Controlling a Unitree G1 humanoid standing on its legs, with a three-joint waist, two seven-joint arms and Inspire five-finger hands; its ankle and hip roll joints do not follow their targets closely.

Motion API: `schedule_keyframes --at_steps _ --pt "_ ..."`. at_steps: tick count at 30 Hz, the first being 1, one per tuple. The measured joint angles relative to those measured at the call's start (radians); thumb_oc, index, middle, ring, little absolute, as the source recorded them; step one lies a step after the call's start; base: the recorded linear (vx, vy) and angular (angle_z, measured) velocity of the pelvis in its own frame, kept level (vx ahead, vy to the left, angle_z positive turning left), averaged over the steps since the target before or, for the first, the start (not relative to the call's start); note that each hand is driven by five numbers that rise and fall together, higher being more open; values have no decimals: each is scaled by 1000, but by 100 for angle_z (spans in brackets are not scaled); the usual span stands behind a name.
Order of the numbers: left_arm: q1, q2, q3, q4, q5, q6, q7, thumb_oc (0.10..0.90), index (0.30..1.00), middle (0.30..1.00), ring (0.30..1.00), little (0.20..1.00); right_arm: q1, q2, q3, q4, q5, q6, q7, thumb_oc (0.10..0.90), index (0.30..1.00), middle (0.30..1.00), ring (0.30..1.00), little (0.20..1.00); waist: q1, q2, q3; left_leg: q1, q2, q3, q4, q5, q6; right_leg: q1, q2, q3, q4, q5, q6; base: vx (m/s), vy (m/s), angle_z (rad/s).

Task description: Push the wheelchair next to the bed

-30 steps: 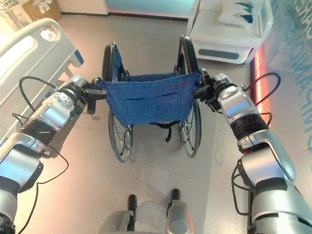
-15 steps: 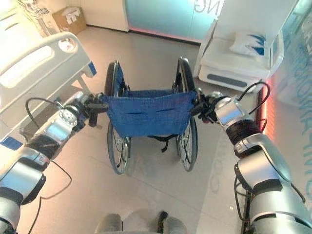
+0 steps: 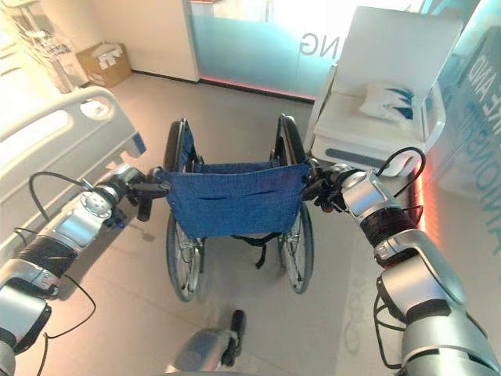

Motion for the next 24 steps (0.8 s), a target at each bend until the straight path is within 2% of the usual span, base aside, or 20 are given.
schedule_keyframes --at_steps 1,2,3,4,5,6,9,12,13,14,15,16,18,21,24 --pt "-15 7 -4 4 0 0 -2 400 300 300 300 300 -3 6 -10 1 1 0 -7 400 300 300 300 300 1 -3 0 9 -5 8 4 16 89 -1 -11 -27 33 3 5 339 207 -17" --pt "-16 5 -2 5 1 -1 0 400 300 300 300 300 -1 13 -25 3 1 -3 -14 400 300 300 300 300 1 -10 -1 14 -13 14 7 1 95 -13 -22 -36 63 9 15 314 209 -17" --pt "-21 4 -2 7 4 0 8 400 300 300 300 300 3 16 -34 4 1 -18 -26 400 300 300 300 300 0 -7 -3 36 -14 23 -18 -4 99 -58 -44 -56 168 32 50 246 143 -16" --pt "-28 5 -3 11 5 0 8 400 300 300 300 300 3 16 -35 4 1 -24 -30 400 300 300 300 300 1 -7 -4 55 -17 25 -31 -6 103 -88 -60 -67 221 55 65 324 140 -19" --pt "-37 -2 -11 21 7 -1 10 400 300 300 300 300 4 19 -35 9 1 -30 -33 400 300 300 300 300 2 -4 -3 89 -25 10 -59 -16 115 -137 -92 -91 328 64 74 378 35 -14" --pt "-37 -13 -10 34 13 -1 20 400 300 300 300 300 8 26 -36 22 1 -39 -42 400 300 300 300 300 -3 13 -4 132 -26 3 -94 -2 117 -161 -115 -138 356 58 73 296 -39 2" --pt "-41 -27 -8 46 28 -2 45 400 300 300 300 300 8 46 -38 53 3 -47 -58 400 300 300 300 300 -34 17 -4 186 -28 -46 -122 -4 115 -201 -113 -151 168 64 71 185 -67 22" --pt "-55 -28 -8 57 28 -3 54 400 300 300 300 300 7 48 -39 55 19 -60 -73 400 300 300 300 300 -58 18 -4 203 -30 -84 -124 -21 93 -307 -120 -145 39 86 90 316 -73 26" --pt "-68 -36 -11 70 28 -5 54 400 300 300 300 300 7 42 -37 55 34 -62 -77 400 300 300 300 300 -79 20 -3 215 -36 -151 -126 -37 85 -341 -113 -135 -9 130 102 422 -49 70" --pt "-72 -45 -12 85 28 -5 56 400 300 300 300 300 8 42 -35 59 35 -62 -77 400 300 300 300 300 -114 18 -3 233 -54 -210 -131 -42 91 -367 -117 -103 -53 187 113 425 -52 86" --pt "-72 -51 -15 92 28 -5 58 400 300 300 300 300 9 41 -34 61 35 -61 -77 400 300 300 300 300 -128 18 -3 242 -61 -224 -132 -42 91 -376 -119 -87 -72 214 117 380 -60 91" --pt "-71 -57 -20 102 28 -5 57 400 300 300 300 300 10 39 -31 61 35 -60 -77 400 300 300 300 300 -158 16 -2 266 -79 -253 -136 -64 87 -396 -126 -64 -112 276 127 454 -113 81" --pt "-70 -62 -40 103 28 -4 55 400 300 300 300 300 12 25 -28 52 34 -49 -73 400 300 300 300 300 -189 1 1 290 -108 -267 -132 -82 92 -417 -141 -53 -157 344 126 581 -171 72" --pt "-61 -76 -40 91 27 -5 51 400 300 300 300 300 12 0 -27 30 31 -26 -67 400 300 300 300 300 -198 -13 3 316 -134 -289 -124 -107 101 -418 -148 -33 -217 390 115 420 -181 53" --pt "-44 -91 -26 74 29 -4 47 400 300 300 300 300 15 -29 -25 6 24 -15 -52 400 300 300 300 300 -199 -17 5 332 -137 -336 -86 -156 78 -395 -149 0 -269 406 106 447 -277 50"
